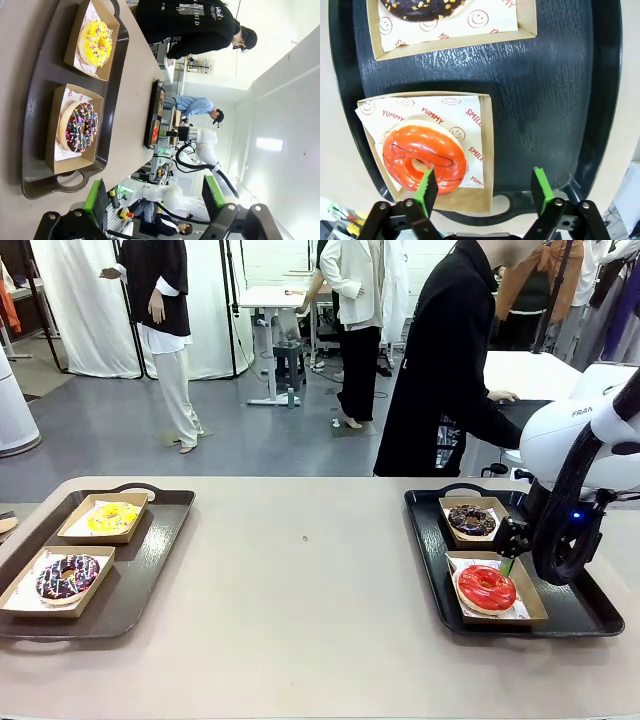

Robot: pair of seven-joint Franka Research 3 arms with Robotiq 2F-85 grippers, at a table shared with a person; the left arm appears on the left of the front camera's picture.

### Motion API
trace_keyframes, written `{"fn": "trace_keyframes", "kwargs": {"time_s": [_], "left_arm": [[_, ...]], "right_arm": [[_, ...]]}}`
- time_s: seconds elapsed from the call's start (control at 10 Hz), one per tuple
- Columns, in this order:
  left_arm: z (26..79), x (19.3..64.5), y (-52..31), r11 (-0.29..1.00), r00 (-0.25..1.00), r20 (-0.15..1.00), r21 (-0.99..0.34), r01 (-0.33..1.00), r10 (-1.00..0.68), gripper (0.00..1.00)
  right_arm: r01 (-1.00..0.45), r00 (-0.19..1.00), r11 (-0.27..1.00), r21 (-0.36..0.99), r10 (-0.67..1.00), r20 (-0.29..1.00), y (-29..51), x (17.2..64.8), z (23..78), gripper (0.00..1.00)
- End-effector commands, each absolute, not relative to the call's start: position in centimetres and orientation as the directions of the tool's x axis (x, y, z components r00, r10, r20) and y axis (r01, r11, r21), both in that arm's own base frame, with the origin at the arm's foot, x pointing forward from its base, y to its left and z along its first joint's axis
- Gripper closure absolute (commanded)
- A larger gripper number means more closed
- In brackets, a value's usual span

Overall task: Individually package the donuts and arrange them on the tray.
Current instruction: Place the picked Paper togo box on the Handle tray.

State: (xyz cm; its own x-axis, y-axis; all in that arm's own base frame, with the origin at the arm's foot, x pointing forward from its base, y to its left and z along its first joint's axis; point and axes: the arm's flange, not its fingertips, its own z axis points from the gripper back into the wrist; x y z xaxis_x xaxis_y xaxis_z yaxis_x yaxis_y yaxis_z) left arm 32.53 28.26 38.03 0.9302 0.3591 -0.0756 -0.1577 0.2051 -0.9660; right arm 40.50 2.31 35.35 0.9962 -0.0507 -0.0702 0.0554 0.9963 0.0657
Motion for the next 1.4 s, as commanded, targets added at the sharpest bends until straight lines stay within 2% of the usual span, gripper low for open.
{"fn": "trace_keyframes", "kwargs": {"time_s": [0.0,0.1,0.2,0.3,0.4,0.6,0.7,1.0,1.3], "left_arm": [[38.2,32.4,28.4,0.204,0.93,-0.071,-0.967,-0.153,0.362,0.0],[38.2,32.4,28.4,0.204,0.93,-0.071,-0.967,-0.153,0.362,0.0],[38.2,32.4,28.4,0.204,0.93,-0.071,-0.967,-0.153,0.362,0.0],[38.2,32.4,28.4,0.204,0.93,-0.071,-0.967,-0.153,0.362,0.0],[38.2,32.4,28.4,0.204,0.93,-0.071,-0.967,-0.153,0.362,0.0],[38.2,32.4,28.4,0.204,0.93,-0.071,-0.967,-0.153,0.362,0.0],[38.2,32.4,28.4,0.204,0.93,-0.071,-0.967,-0.153,0.362,0.0],[38.2,32.4,28.4,0.204,0.93,-0.071,-0.967,-0.153,0.362,0.0],[38.2,32.4,28.4,0.204,0.93,-0.071,-0.967,-0.153,0.362,0.0]], "right_arm": [[0.031,0.998,0.995,0.09,-0.025,-0.063,1.9,40.6,35.4,0.0],[0.021,0.998,0.995,0.099,-0.015,-0.061,1.8,40.3,35.6,0.0],[-0.034,0.998,0.982,0.188,0.043,-0.044,1.5,39.8,36.6,0.0],[-0.131,0.987,0.924,0.36,0.156,-0.042,0.1,39.4,38.7,0.0],[-0.164,0.985,0.868,0.468,0.171,0.029,-2.2,39.1,41.0,0.0],[-0.195,0.981,0.677,0.71,0.128,0.148,-8.6,39.4,45.3,0.0],[-0.156,0.986,0.576,0.803,0.039,0.163,-12.3,39.6,46.6,0.0],[-0.072,0.978,0.352,0.933,-0.16,0.136,-21.0,39.9,46.6,0.0],[-0.028,0.979,0.287,0.958,-0.187,0.085,-24.4,39.7,42.6,0.0]]}}
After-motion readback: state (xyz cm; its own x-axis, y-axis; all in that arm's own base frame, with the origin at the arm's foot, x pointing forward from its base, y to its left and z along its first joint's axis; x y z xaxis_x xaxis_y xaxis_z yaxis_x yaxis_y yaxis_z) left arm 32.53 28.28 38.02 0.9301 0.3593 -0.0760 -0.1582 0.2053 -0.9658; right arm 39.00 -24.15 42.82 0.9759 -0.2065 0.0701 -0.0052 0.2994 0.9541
